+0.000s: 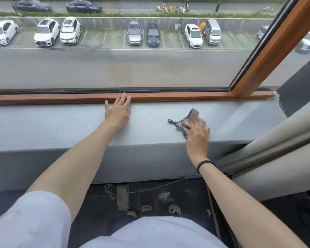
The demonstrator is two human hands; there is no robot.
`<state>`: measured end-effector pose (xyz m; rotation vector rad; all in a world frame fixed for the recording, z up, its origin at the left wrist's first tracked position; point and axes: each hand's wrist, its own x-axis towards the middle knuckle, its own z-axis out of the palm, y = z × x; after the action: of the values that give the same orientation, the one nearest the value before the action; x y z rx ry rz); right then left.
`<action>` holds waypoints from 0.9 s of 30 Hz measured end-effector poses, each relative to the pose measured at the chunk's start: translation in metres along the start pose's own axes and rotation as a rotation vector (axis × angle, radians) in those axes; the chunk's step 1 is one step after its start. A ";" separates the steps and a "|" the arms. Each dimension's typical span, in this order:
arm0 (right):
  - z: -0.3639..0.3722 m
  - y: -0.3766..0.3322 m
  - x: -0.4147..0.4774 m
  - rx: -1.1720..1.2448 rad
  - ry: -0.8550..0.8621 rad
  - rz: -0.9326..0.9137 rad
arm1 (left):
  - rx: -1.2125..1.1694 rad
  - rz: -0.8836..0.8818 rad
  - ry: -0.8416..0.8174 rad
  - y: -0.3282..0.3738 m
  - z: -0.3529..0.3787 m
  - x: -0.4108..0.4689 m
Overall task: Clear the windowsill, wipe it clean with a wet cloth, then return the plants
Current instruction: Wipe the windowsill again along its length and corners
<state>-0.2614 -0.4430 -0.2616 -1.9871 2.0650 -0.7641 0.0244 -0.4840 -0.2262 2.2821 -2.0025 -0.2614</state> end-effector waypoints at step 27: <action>-0.006 0.011 -0.063 -0.379 -0.016 -0.524 | 0.041 0.296 0.186 0.070 0.007 -0.066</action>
<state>-0.2679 -0.3809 -0.2753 -2.7897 1.7921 -0.4424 -0.0530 -0.4278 -0.2159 1.9130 -2.2223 0.0152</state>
